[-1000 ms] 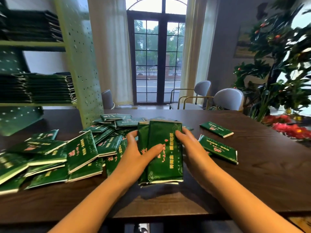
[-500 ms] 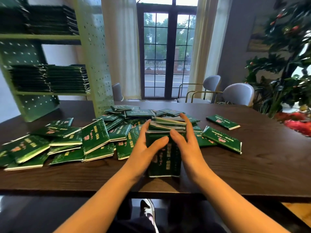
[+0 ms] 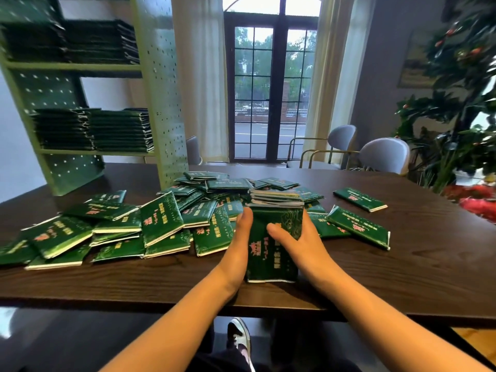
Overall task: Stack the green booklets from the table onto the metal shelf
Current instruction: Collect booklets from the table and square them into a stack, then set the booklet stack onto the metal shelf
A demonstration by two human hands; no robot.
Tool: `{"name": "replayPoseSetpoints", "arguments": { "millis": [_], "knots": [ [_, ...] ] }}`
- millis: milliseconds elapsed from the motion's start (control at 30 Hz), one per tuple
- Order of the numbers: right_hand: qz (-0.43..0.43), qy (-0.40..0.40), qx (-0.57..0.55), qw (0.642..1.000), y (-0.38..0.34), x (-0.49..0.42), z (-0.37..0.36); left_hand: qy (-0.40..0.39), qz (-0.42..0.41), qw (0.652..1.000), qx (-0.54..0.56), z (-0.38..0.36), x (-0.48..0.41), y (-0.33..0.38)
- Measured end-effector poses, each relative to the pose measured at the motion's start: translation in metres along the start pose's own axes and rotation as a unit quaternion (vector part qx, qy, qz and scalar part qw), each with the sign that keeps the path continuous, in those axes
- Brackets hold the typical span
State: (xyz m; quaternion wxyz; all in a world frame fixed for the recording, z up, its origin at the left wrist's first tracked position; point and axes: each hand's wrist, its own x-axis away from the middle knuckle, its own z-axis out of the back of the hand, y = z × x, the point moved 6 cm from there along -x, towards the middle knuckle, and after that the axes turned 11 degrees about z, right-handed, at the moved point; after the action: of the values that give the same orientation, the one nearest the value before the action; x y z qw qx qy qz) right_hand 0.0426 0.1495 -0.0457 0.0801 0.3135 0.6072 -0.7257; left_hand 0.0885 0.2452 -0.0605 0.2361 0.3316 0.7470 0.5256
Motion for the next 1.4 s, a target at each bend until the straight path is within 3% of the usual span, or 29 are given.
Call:
{"name": "replayPoseSetpoints", "arguments": {
  "millis": [133,300,400,567,833,1133,1400],
  "knots": [
    [-0.016,0.012,-0.009,1.0,-0.004,-0.011,-0.008,0.041,0.021,0.997,-0.059,0.012,0.005,0.009],
    [-0.037,-0.003,-0.049,0.998,-0.022,-0.035,-0.037,0.103,0.003,0.97,-0.22,0.036,0.021,0.045],
    [-0.066,-0.021,-0.087,0.994,-0.034,-0.053,-0.062,0.122,0.022,0.971,-0.206,0.055,0.03,0.075],
    [-0.079,-0.046,-0.134,0.987,-0.061,-0.082,-0.103,0.081,0.032,0.977,-0.196,0.069,0.049,0.125],
    [-0.091,-0.082,-0.167,0.978,-0.103,-0.134,-0.179,0.157,0.019,0.965,-0.211,0.114,0.073,0.209],
    [-0.044,-0.108,-0.163,0.98,-0.158,-0.217,-0.235,0.207,-0.055,0.967,-0.142,0.139,0.077,0.297],
    [-0.009,-0.131,-0.141,0.981,-0.195,-0.293,-0.26,0.284,-0.093,0.923,-0.244,0.162,0.062,0.381]
  ]
}}
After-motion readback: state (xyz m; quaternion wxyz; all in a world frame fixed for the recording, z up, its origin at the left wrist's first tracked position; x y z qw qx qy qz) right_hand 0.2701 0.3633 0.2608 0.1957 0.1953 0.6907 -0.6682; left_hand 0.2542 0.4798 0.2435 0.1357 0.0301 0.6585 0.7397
